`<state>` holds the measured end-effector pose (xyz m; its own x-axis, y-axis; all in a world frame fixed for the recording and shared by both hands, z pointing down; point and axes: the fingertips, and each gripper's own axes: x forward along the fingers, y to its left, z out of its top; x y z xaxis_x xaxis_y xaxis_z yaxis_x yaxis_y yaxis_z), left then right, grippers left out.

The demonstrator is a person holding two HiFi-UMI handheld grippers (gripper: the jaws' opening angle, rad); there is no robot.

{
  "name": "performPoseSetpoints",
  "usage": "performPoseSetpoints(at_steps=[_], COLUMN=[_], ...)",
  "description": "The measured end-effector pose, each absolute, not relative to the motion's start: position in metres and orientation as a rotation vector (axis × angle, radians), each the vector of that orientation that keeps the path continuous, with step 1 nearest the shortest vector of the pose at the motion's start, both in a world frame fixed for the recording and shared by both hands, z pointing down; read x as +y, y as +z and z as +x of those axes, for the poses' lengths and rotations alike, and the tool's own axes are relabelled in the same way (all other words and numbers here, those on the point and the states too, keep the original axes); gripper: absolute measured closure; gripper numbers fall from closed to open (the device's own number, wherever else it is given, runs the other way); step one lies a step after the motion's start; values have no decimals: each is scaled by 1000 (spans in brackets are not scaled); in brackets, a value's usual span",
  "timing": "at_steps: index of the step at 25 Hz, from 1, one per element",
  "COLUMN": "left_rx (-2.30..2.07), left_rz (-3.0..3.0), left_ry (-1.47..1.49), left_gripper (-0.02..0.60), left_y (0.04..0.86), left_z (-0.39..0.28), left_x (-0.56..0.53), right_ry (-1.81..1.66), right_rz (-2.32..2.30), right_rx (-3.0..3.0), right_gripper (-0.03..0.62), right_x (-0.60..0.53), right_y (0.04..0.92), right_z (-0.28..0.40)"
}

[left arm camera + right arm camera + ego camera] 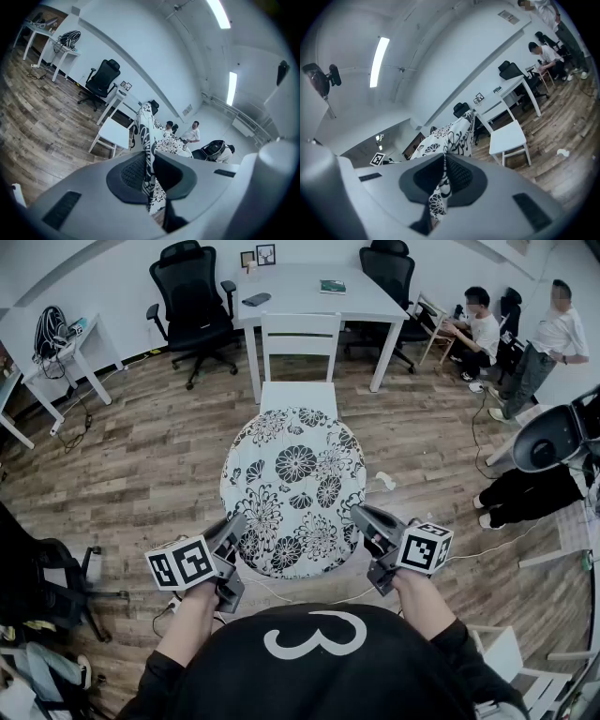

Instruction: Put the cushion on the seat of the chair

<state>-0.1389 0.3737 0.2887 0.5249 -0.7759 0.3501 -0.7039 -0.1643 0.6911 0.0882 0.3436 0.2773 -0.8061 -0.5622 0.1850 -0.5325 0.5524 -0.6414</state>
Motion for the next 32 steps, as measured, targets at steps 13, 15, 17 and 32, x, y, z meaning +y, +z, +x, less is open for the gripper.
performPoseSetpoints(at_steps=[13, 15, 17, 32], left_rx=[-1216, -1223, -1234, -1259], left_rz=[1908, 1902, 1894, 1742], left_ry=[-82, -80, -71, 27], left_gripper=[538, 538, 538, 538], left_y=[303, 307, 308, 356], left_z=[-142, -144, -145, -102], left_x=[364, 366, 369, 100], right_ry=[-1161, -1177, -1185, -1391], right_rz=[-936, -926, -919, -865], right_rx=[2694, 2678, 2669, 2669], right_gripper=[574, 574, 574, 574], right_x=[338, 339, 339, 60], right_y=[294, 297, 296, 345], right_z=[86, 86, 87, 125])
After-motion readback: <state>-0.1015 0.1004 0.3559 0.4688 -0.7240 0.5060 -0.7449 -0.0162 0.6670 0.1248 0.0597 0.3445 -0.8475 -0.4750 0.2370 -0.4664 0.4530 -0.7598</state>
